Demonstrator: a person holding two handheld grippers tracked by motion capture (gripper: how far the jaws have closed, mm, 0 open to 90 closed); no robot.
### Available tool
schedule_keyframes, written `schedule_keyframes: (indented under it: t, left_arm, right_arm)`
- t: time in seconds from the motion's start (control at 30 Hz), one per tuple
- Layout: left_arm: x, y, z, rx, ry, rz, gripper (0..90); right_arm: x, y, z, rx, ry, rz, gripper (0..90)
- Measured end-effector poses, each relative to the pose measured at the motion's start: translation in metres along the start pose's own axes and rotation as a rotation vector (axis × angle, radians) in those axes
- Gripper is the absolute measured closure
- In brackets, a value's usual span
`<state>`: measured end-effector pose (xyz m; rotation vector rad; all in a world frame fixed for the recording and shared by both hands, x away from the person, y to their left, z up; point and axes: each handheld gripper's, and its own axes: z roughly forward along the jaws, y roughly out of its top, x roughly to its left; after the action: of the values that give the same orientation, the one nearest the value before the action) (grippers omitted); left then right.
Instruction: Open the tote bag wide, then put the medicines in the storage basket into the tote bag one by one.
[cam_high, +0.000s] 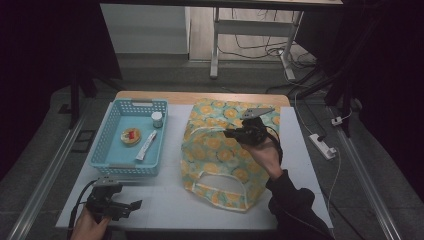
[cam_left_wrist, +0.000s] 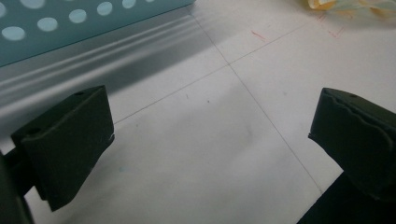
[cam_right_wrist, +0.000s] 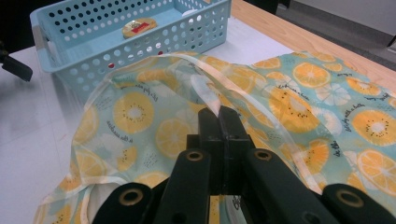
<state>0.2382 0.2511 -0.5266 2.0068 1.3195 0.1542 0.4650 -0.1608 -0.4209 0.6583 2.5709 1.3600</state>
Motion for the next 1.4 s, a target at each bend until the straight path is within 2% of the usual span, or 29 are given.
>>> schedule_keyframes:
  t: [0.57,0.77,0.97,1.4]
  left_arm:
    - [0.0,0.0,-0.002,-0.017,0.001,-0.003,0.0]
    - [0.001,-0.001,-0.003,-0.027,-0.013,-0.009,0.0]
    - [0.0,0.001,-0.004,-0.017,-0.008,0.007,0.0]
    - [0.0,0.007,-0.014,-0.072,-0.045,0.032,0.0]
  right_arm:
    - [0.0,0.001,0.001,0.0,0.009,0.003,90.0]
    - [0.001,0.001,0.0,-0.002,0.012,-0.001,90.0]
    - [0.001,0.001,0.0,-0.006,0.013,-0.002,90.0]
    - [0.001,0.001,0.0,-0.002,0.013,-0.005,90.0]
